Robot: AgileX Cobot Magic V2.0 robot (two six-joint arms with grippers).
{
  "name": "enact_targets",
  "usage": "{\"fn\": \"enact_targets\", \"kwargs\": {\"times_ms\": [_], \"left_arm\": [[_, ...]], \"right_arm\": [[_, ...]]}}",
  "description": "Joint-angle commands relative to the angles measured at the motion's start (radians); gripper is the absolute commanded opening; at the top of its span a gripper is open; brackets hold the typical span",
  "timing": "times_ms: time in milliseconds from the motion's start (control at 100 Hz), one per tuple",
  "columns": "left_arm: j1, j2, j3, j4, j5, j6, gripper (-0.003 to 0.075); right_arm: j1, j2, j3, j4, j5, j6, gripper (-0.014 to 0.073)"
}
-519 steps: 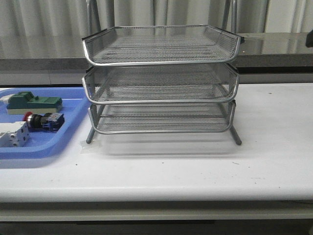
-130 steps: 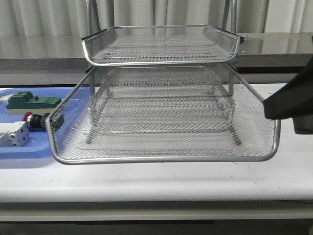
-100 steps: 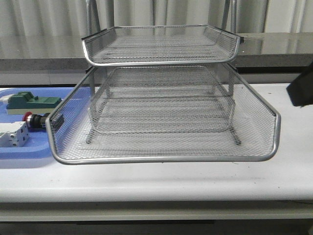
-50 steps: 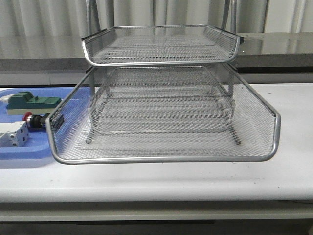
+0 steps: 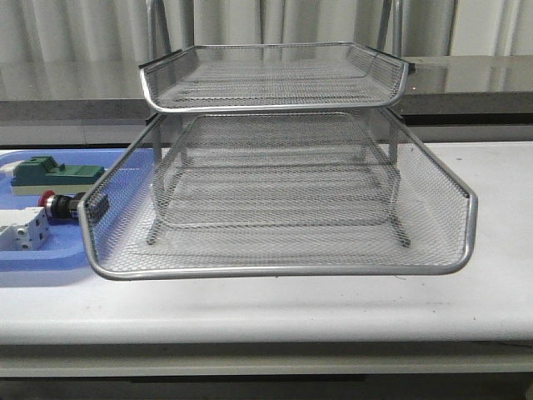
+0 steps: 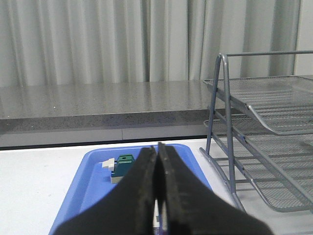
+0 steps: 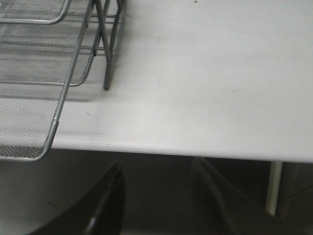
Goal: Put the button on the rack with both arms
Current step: 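Release the middle tray and withdraw the right gripper, then move the left gripper over the blue tray toward the red button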
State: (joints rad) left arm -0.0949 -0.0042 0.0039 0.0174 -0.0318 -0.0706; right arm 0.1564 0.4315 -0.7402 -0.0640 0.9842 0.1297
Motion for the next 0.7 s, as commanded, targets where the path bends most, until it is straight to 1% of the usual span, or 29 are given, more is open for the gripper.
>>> {"fn": "enact_targets", "kwargs": {"times_ms": [0,240,340,390,690], "left_arm": [[0.001,-0.031,0.034,-0.006,-0.075,-0.008,-0.002],[0.001,-0.031,0.034,-0.006,-0.075,-0.008,-0.002],[0.001,-0.031,0.034,-0.006,-0.075,-0.008,-0.002],[0.001,-0.031,0.034,-0.006,-0.075,-0.008,-0.002],[0.001,-0.031,0.034,-0.006,-0.075,-0.008,-0.002]], "right_arm": [[-0.003,0.0,-0.031,-0.02,-0.054,0.003,0.024],[-0.003,0.0,-0.031,-0.02,-0.052,0.002,-0.0028],[-0.003,0.0,-0.031,-0.02,-0.052,0.002,-0.0115],[-0.003,0.0,-0.031,-0.02,-0.049,0.002,-0.0104],[-0.003,0.0,-0.031,-0.02,-0.047,0.002,-0.0109]]}}
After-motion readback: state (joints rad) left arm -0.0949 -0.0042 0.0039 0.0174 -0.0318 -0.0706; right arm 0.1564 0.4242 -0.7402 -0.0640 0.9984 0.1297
